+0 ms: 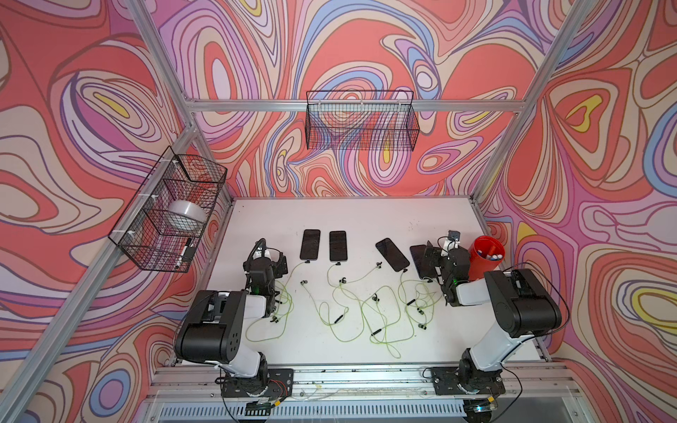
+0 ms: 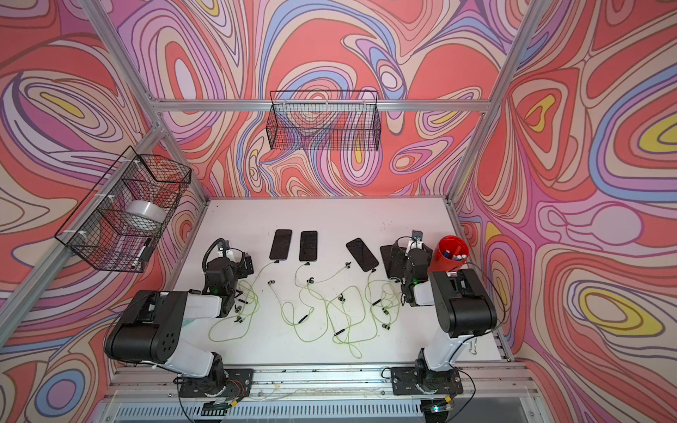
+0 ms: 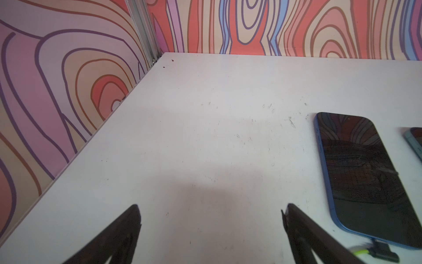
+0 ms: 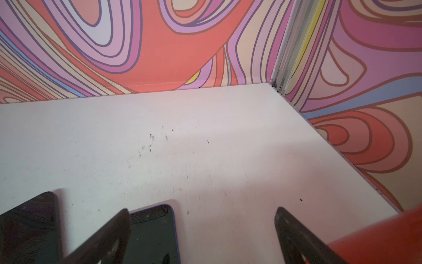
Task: Plug wired earphones into phones
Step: Reset both arms
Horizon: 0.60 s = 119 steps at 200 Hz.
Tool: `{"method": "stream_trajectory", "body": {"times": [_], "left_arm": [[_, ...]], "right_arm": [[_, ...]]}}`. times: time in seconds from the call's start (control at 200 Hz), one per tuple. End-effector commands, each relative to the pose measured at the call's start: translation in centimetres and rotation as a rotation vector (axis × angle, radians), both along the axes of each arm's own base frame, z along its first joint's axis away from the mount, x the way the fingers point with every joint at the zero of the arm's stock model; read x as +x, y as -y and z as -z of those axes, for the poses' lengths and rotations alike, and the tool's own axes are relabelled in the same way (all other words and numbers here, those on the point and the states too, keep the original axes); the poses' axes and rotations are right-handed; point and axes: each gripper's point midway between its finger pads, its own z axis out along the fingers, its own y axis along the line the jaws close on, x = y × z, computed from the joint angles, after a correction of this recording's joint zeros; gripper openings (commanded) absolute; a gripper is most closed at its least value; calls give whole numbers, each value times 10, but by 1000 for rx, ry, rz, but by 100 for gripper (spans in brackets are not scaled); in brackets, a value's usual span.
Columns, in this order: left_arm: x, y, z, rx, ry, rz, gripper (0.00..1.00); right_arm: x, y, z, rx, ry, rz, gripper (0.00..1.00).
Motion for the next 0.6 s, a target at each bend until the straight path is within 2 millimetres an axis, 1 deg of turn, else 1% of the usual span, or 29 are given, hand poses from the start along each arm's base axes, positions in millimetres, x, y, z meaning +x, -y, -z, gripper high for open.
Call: {"method": "stream_trajectory", "body": {"times": [0.0, 0.591], "left_arm": [[1, 0, -6, 0, 33, 5, 100], [4, 4, -4, 6, 14, 34, 100]], "right_arm": [[-3, 3, 3, 3, -3, 10, 98], [-3, 3, 3, 3, -4, 10, 98]]}}
